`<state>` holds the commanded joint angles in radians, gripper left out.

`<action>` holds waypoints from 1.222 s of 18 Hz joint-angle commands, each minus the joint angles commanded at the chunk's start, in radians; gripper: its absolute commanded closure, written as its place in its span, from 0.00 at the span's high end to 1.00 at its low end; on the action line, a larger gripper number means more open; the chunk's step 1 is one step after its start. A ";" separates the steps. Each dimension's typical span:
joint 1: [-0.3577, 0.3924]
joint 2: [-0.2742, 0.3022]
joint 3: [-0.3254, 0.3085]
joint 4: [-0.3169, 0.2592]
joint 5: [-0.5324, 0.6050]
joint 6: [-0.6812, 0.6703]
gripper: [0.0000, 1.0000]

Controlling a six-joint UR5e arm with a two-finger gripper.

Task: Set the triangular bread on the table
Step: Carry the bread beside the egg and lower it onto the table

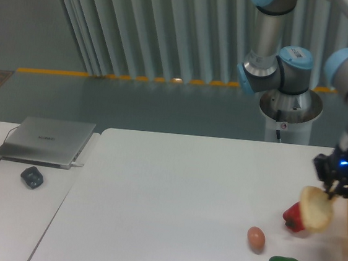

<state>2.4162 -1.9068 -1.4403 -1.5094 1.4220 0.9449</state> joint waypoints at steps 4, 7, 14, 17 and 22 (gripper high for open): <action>-0.100 -0.003 -0.014 -0.005 0.003 -0.024 0.04; -0.182 -0.011 -0.014 0.000 -0.005 -0.162 0.04; -0.258 -0.060 -0.015 0.135 -0.005 -0.406 0.09; -0.275 -0.075 -0.015 0.163 0.003 -0.414 0.12; -0.275 -0.097 -0.015 0.169 0.038 -0.400 0.82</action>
<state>2.1414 -2.0034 -1.4557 -1.3407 1.4601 0.5445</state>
